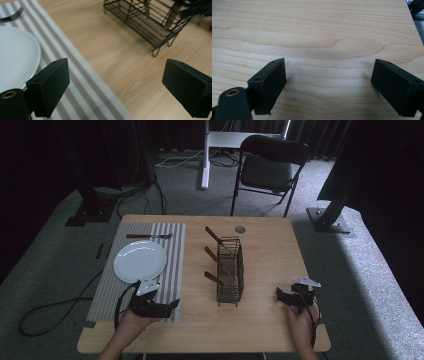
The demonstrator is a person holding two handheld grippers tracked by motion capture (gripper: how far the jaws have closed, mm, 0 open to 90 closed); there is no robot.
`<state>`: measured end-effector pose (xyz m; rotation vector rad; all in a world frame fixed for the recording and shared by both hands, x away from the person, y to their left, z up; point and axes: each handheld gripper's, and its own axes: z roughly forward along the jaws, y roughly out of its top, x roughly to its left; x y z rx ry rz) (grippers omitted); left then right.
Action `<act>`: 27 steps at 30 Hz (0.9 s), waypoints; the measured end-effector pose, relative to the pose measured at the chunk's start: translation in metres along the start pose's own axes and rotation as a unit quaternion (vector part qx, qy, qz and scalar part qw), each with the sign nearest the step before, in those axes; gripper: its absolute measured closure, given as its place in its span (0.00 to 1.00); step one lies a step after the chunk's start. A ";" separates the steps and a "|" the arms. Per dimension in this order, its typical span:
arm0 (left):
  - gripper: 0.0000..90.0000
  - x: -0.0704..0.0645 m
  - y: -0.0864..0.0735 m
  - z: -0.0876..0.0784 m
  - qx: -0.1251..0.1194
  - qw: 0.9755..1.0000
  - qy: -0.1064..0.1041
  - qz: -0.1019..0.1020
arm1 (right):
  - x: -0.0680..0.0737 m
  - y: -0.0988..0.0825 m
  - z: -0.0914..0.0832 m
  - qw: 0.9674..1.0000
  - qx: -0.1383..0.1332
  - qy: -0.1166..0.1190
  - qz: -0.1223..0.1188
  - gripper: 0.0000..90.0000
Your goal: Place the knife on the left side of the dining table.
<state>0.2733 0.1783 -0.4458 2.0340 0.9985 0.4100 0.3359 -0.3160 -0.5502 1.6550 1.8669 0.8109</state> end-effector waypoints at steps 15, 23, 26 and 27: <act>0.09 -0.029 0.038 0.017 -0.017 0.998 -0.043 0.033 | 0.000 0.000 0.000 1.000 -0.001 0.000 -0.001 0.13; 0.09 -0.042 0.059 0.024 -0.024 0.997 -0.058 0.045 | 0.000 0.000 0.000 1.000 -0.001 0.000 -0.001 0.14; 0.09 -0.044 0.065 0.029 -0.024 0.997 -0.063 0.043 | 0.000 0.000 0.000 1.000 -0.001 0.000 -0.001 0.14; 0.09 -0.045 0.066 0.030 -0.023 0.997 -0.064 0.043 | 0.000 0.000 0.000 1.000 -0.001 0.000 -0.001 0.14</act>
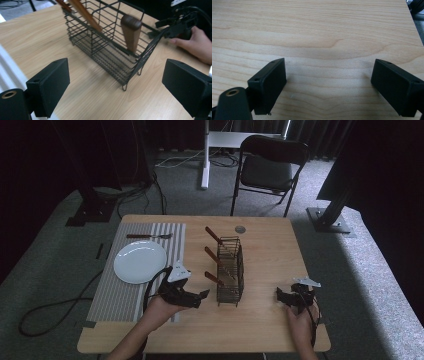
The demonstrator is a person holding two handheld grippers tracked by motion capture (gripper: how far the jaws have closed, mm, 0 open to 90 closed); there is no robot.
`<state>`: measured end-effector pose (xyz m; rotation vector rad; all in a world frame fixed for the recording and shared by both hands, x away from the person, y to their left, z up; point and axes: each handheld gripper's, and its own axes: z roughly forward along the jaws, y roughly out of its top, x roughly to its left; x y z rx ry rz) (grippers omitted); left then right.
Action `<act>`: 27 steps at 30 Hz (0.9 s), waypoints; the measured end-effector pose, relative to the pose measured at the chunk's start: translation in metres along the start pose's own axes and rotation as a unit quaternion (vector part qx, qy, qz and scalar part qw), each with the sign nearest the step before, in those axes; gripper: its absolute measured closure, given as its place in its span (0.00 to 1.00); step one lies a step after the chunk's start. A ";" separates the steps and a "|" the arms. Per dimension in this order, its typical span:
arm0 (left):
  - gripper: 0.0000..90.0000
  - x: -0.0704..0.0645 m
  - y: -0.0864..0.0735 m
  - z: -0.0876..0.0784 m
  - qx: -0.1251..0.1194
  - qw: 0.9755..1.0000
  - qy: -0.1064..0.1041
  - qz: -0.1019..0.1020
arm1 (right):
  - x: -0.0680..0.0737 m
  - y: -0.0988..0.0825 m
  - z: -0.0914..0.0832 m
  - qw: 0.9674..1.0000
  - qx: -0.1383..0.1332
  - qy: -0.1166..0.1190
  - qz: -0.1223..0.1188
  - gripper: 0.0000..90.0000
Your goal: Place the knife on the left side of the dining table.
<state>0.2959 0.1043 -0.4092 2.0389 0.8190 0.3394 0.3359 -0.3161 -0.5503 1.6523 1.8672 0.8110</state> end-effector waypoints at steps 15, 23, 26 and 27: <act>0.34 0.001 0.023 0.019 -0.012 0.999 -0.025 -0.022 | 0.000 0.000 0.000 1.000 0.000 0.000 0.000 0.14; 0.62 -0.001 0.024 0.022 -0.016 0.999 -0.036 -0.032 | 0.000 0.000 0.000 1.000 0.000 0.000 0.001 0.14; 0.69 -0.001 0.024 0.022 -0.015 0.999 -0.036 -0.033 | 0.000 0.000 0.000 1.000 0.000 0.000 0.000 0.14; 0.71 -0.002 0.024 0.023 -0.016 0.999 -0.037 -0.033 | 0.000 0.000 0.000 1.000 0.000 0.000 0.000 0.14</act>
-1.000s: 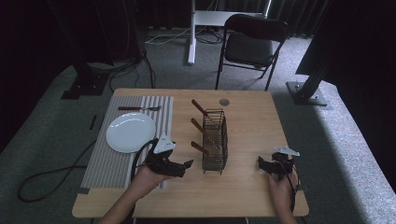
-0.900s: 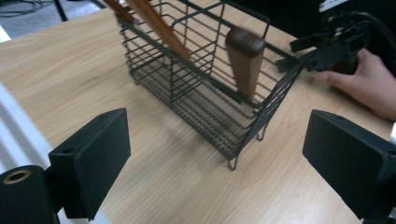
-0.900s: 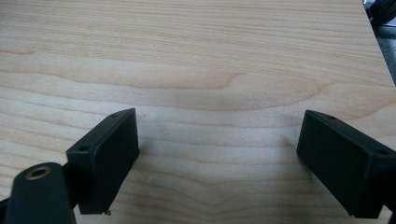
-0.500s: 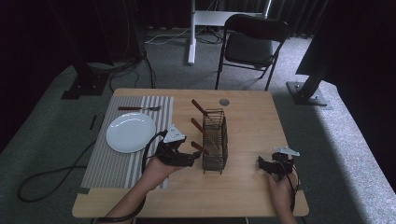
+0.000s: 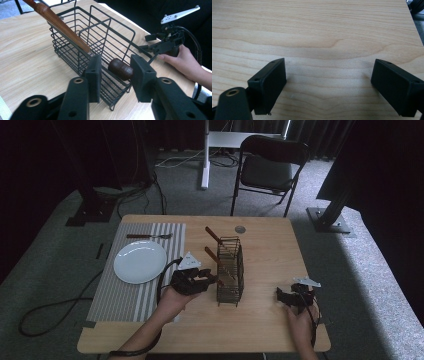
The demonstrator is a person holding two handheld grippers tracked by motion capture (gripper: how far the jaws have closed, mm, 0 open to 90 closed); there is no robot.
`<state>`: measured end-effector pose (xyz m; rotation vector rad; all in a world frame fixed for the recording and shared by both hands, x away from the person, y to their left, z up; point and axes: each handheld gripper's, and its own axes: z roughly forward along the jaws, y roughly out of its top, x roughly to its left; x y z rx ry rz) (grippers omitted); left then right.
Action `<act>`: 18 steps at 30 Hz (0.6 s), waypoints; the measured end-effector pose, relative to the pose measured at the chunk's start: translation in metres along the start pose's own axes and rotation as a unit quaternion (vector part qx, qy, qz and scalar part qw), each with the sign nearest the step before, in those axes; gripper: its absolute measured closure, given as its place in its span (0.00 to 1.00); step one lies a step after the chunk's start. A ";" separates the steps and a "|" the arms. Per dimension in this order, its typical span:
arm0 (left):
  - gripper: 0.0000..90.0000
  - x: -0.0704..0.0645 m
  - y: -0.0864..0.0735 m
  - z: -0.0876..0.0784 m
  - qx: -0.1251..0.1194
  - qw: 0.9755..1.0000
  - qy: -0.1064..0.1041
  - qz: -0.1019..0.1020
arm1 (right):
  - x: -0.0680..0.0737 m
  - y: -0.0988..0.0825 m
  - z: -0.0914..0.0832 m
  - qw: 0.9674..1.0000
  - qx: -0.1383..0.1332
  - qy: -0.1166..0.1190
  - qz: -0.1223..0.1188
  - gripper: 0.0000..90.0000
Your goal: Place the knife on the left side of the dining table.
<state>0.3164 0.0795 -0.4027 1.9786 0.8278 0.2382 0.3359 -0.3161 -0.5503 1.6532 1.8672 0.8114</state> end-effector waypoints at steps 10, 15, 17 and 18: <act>0.83 -0.001 0.001 0.003 -0.005 0.999 -0.040 -0.010 | 0.000 0.000 0.000 1.000 0.000 0.000 0.000 0.14; 0.83 -0.004 0.006 0.003 -0.017 0.999 -0.036 -0.006 | 0.000 0.000 0.000 1.000 0.000 0.000 0.000 0.14; 0.83 -0.004 0.007 0.002 -0.019 0.999 -0.036 -0.006 | 0.000 0.000 0.000 1.000 0.000 0.000 0.000 0.14; 0.83 -0.004 0.008 0.001 -0.023 0.999 -0.035 -0.007 | 0.000 0.000 0.000 1.000 0.000 0.000 0.000 0.14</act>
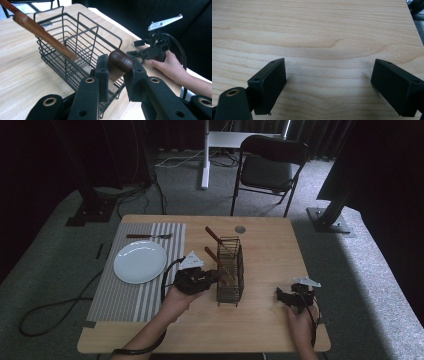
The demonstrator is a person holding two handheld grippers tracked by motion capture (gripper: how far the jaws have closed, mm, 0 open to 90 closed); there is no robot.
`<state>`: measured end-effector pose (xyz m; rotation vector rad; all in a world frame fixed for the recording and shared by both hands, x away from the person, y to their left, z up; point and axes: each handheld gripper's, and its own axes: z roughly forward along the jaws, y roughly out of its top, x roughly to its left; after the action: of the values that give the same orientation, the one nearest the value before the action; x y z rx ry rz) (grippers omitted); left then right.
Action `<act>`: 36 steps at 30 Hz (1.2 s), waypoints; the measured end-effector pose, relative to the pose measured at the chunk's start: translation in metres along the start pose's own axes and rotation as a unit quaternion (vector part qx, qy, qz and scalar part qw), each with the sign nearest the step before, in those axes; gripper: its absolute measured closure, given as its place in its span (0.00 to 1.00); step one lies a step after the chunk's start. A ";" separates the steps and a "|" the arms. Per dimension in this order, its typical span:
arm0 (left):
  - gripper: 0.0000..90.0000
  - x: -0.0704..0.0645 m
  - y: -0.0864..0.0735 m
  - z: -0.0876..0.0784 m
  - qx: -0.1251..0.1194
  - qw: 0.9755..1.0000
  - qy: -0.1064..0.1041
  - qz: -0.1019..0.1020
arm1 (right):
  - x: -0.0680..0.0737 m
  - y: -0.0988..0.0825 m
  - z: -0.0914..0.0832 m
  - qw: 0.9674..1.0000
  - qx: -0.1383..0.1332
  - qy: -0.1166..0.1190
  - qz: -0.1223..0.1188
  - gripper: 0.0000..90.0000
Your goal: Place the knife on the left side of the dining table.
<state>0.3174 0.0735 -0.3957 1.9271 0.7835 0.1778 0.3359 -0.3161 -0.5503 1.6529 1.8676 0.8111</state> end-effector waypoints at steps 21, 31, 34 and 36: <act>0.84 -0.004 0.032 -0.059 -0.051 0.998 0.015 0.027 | 0.000 0.000 0.000 1.000 0.000 0.000 0.000 0.14; 0.84 -0.001 0.035 -0.090 -0.063 0.997 0.028 0.036 | 0.000 0.000 0.000 1.000 0.000 0.000 0.000 0.14; 0.84 0.002 0.033 -0.103 -0.068 0.996 0.034 0.035 | 0.000 0.000 0.000 1.000 0.000 0.000 0.000 0.14; 0.84 0.005 0.030 -0.111 -0.069 0.996 0.049 0.037 | 0.000 0.000 0.000 1.000 0.000 0.000 0.000 0.14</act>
<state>0.2853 0.1512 -0.3171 1.8288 0.7442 0.3649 0.3359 -0.3161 -0.5503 1.6530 1.8679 0.8107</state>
